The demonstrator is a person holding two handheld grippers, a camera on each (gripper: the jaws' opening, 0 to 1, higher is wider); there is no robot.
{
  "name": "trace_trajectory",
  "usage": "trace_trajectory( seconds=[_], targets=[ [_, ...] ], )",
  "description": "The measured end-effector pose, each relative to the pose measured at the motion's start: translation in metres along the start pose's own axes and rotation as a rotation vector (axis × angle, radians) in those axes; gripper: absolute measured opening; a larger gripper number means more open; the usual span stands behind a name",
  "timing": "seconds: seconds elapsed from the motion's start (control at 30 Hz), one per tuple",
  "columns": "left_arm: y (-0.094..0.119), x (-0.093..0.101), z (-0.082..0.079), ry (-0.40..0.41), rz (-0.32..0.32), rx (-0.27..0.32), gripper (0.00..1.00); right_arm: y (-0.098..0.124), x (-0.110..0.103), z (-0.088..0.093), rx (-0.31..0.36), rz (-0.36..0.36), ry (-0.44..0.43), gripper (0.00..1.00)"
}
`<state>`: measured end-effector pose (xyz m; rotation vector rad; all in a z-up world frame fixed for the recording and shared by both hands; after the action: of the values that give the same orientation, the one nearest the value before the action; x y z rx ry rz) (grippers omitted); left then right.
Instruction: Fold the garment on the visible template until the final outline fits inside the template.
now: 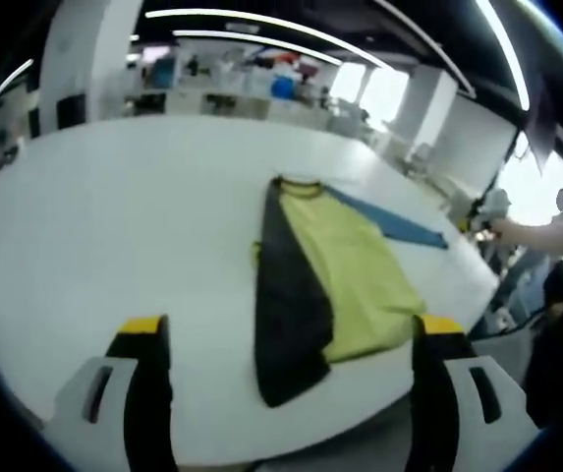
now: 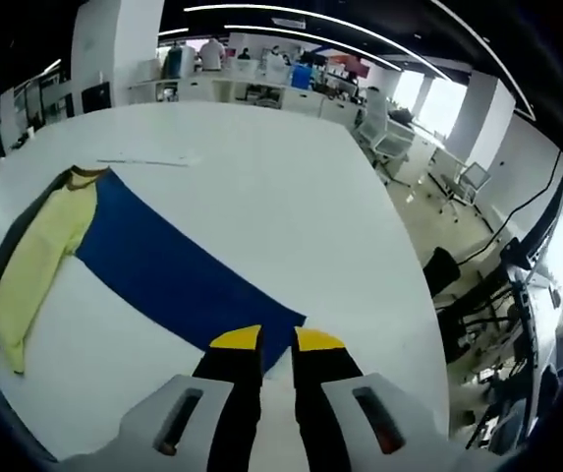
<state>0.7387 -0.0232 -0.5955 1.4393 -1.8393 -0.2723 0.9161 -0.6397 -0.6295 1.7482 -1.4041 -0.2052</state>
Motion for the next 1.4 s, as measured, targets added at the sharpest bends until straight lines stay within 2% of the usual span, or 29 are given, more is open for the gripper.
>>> trace_trajectory(
  seconds=[0.23,0.5,0.9,1.0,1.2,1.4],
  targets=[
    [0.009,-0.001,-0.006,-0.033,0.002,0.023,0.99,0.027,-0.022,-0.022,0.079,-0.025,0.044,0.16],
    [0.022,-0.002,-0.008,-0.054,0.007,0.048,0.99,0.059,-0.042,-0.043,0.176,-0.04,0.043,0.21],
    [0.034,-0.006,-0.01,-0.066,0.021,0.067,0.99,0.125,-0.07,-0.078,0.408,-0.065,-0.016,0.31],
    [0.038,-0.003,-0.009,-0.07,0.025,0.075,0.99,0.144,-0.081,-0.085,0.45,-0.077,-0.007,0.33],
    [0.046,0.0,-0.007,-0.071,0.037,0.083,0.99,0.173,-0.096,-0.092,0.531,-0.097,-0.025,0.38],
    [0.055,0.0,-0.004,-0.069,0.042,0.088,0.99,0.195,-0.109,-0.085,0.558,-0.094,-0.024,0.43]
  ],
)
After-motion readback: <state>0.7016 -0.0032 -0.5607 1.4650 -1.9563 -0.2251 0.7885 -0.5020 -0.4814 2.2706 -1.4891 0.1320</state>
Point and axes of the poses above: the point that each gripper's makers call its tool centre point, and the gripper's own axes: y roughly backward along the fingers, x roughly to its right, z roughly out of its underside, the point moved 7 cm from there along y, roughly backward along the fingers, and after that the axes turned 14 degrees about y, right-handed, at the moved point
